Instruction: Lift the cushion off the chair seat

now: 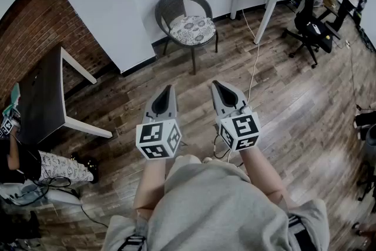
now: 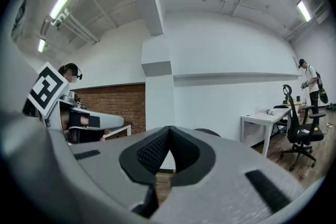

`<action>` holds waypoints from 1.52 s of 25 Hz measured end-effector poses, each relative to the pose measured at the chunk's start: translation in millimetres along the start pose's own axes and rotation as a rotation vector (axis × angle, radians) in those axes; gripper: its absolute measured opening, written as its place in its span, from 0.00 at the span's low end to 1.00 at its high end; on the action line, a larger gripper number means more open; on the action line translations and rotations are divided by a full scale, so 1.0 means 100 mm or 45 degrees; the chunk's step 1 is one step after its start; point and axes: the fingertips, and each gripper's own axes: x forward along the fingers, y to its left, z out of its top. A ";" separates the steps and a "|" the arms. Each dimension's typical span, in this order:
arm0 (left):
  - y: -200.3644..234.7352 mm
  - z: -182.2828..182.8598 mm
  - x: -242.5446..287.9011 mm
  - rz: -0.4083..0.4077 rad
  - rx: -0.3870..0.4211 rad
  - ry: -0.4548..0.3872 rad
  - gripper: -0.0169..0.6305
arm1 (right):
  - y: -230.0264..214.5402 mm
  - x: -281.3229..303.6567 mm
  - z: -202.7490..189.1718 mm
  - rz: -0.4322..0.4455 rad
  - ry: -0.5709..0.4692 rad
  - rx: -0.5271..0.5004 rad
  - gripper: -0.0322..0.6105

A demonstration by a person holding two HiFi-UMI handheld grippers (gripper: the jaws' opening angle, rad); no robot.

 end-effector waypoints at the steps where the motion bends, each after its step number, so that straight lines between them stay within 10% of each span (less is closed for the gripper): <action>1: -0.01 0.00 0.01 0.000 -0.004 0.002 0.04 | -0.01 0.00 0.00 0.003 0.001 -0.002 0.04; 22: -0.15 -0.16 0.25 0.009 -0.066 0.061 0.04 | -0.28 0.07 -0.14 0.022 0.010 0.111 0.04; 38: 0.22 -0.02 1.49 -0.026 -0.069 0.064 0.04 | -0.95 1.14 -0.16 -0.005 0.035 0.115 0.04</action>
